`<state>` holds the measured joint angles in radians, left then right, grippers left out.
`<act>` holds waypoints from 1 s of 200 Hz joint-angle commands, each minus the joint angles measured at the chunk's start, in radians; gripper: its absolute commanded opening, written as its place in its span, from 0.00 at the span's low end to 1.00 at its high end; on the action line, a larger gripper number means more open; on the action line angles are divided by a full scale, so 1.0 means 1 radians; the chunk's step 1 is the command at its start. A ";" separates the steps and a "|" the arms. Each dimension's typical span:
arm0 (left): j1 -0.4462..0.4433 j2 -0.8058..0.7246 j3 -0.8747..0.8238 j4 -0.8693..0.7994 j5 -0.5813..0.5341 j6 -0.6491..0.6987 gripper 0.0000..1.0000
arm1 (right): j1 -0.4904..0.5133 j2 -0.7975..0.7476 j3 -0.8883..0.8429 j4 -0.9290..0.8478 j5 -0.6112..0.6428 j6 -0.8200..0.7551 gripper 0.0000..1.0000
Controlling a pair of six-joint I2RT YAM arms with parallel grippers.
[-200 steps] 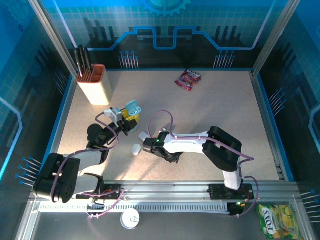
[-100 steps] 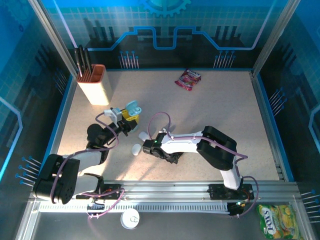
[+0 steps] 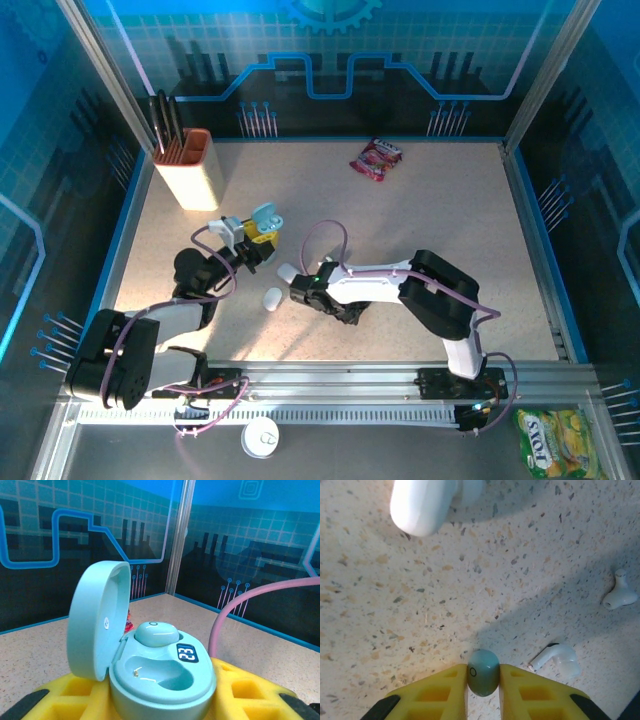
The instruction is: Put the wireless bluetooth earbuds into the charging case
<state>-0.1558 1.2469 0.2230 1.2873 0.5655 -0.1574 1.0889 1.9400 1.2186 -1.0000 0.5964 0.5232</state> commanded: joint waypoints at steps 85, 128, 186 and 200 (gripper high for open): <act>-0.109 0.092 0.014 0.100 -0.033 0.110 0.36 | -0.228 -0.591 -0.279 0.382 -0.471 0.041 0.22; -0.232 0.163 0.055 0.113 -0.116 0.196 0.35 | -0.358 -0.794 -0.334 0.515 -0.683 0.082 0.21; -0.352 0.233 0.109 0.113 -0.147 0.284 0.34 | -0.405 -0.859 -0.294 0.622 -0.805 0.094 0.21; -0.368 0.243 0.117 0.113 -0.148 0.296 0.34 | -0.404 -0.846 -0.273 0.635 -0.829 0.090 0.21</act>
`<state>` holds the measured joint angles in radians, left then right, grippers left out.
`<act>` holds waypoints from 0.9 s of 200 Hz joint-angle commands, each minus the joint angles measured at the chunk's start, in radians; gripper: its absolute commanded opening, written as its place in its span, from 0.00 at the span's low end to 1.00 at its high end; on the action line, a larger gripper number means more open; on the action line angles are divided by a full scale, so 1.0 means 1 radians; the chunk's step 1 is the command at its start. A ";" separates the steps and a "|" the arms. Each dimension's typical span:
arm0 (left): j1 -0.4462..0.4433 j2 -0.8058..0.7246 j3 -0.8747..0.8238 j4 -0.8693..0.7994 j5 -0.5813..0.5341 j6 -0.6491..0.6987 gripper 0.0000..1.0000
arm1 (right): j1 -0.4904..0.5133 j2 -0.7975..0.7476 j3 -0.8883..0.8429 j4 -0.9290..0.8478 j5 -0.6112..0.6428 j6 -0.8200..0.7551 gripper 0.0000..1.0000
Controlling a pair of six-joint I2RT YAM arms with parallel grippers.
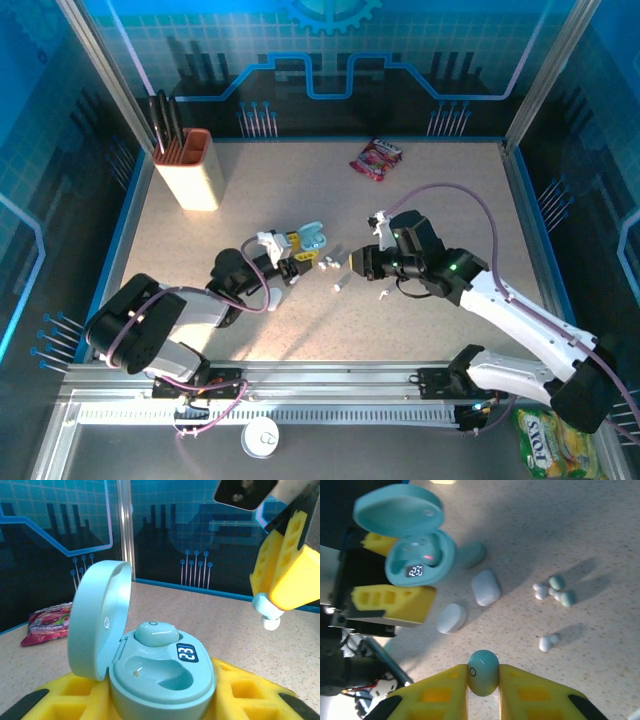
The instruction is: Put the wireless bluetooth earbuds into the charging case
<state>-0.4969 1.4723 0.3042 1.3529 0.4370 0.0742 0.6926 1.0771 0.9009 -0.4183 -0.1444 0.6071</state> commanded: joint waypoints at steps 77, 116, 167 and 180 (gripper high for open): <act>-0.119 0.074 0.086 0.048 -0.102 0.123 0.33 | 0.016 0.116 0.136 0.139 -0.117 0.004 0.21; -0.140 0.083 0.097 0.047 -0.122 0.128 0.33 | 0.018 0.164 0.165 0.139 -0.094 -0.006 0.21; -0.143 0.089 0.100 0.049 -0.142 0.129 0.33 | 0.022 0.205 0.183 0.132 -0.086 -0.012 0.21; -0.144 0.088 0.105 0.049 -0.148 0.117 0.33 | 0.022 0.212 0.181 0.128 -0.085 -0.012 0.21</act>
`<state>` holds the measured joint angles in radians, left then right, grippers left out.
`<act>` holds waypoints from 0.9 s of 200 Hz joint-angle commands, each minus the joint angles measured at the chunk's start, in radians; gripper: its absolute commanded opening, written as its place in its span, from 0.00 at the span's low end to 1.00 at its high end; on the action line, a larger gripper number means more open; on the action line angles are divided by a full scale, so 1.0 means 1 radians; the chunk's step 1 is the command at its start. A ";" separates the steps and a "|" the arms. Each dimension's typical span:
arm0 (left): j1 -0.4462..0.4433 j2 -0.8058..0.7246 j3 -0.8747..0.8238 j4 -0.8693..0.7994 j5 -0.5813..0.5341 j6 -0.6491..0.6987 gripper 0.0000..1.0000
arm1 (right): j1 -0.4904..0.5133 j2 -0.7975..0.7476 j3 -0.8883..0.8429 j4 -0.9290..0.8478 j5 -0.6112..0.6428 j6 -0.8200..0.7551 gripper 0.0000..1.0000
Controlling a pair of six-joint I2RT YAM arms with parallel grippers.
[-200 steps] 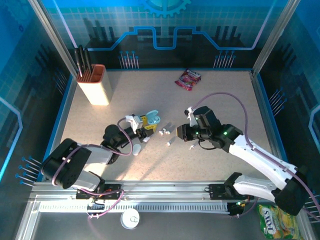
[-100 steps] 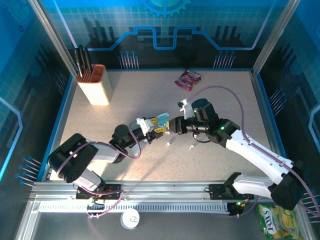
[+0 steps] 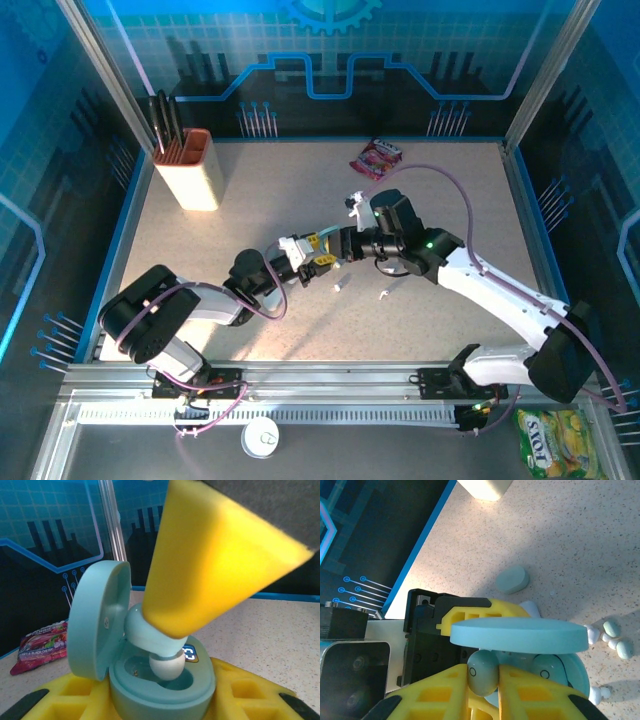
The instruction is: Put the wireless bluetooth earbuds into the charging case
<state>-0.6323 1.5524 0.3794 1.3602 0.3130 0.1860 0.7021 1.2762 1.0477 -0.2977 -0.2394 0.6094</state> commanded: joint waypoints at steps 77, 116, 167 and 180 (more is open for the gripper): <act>-0.009 0.003 0.047 0.042 -0.030 -0.016 0.32 | 0.016 0.037 0.020 -0.003 0.032 -0.014 0.32; -0.006 0.002 0.035 0.041 -0.041 -0.026 0.33 | 0.016 -0.025 0.012 -0.017 0.069 -0.052 0.42; 0.002 -0.002 0.018 0.041 -0.025 -0.025 0.33 | 0.017 -0.103 0.030 -0.037 0.058 -0.122 0.46; 0.003 -0.003 0.010 0.042 -0.017 -0.008 0.33 | 0.017 -0.113 0.045 -0.032 0.040 -0.136 0.44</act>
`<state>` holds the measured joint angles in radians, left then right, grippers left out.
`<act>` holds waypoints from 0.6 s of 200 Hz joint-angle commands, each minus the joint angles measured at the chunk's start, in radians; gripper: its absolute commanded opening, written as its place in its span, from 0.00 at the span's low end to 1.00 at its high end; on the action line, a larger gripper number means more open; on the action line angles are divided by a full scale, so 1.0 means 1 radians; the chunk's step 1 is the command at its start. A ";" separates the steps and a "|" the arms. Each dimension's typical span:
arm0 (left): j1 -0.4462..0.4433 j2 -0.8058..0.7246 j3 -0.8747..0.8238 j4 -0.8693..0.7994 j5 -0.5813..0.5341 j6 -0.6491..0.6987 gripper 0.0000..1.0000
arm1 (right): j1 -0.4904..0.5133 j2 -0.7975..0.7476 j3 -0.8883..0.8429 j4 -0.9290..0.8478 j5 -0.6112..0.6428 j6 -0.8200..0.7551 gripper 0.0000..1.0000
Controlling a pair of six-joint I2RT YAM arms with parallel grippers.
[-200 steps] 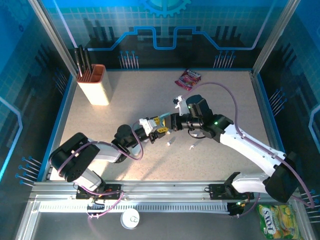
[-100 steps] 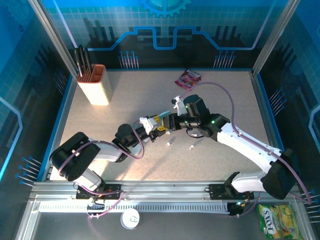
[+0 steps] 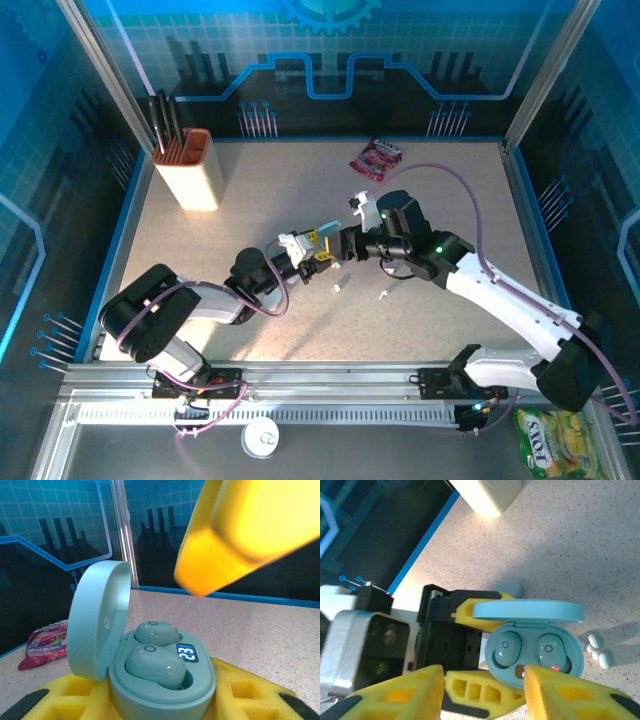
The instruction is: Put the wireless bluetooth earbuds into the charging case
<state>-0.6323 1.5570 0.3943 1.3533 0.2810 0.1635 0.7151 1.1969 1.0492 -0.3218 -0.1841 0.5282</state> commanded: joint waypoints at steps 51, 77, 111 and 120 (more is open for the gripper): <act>0.003 -0.004 -0.010 0.047 0.081 0.034 0.32 | -0.001 0.046 0.161 -0.058 0.022 -0.074 0.29; 0.005 -0.013 -0.009 0.048 0.093 0.028 0.33 | -0.008 0.108 0.204 -0.108 0.045 -0.074 0.28; 0.006 -0.029 -0.005 0.048 0.088 0.004 0.33 | -0.009 0.119 0.204 -0.152 0.060 -0.080 0.25; 0.007 -0.030 -0.002 0.049 0.075 -0.014 0.33 | -0.010 0.105 0.190 -0.153 0.065 -0.079 0.25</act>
<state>-0.6312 1.5566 0.3901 1.3602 0.3462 0.1745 0.7124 1.3254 1.2343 -0.4271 -0.1440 0.4660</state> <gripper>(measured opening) 0.376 0.256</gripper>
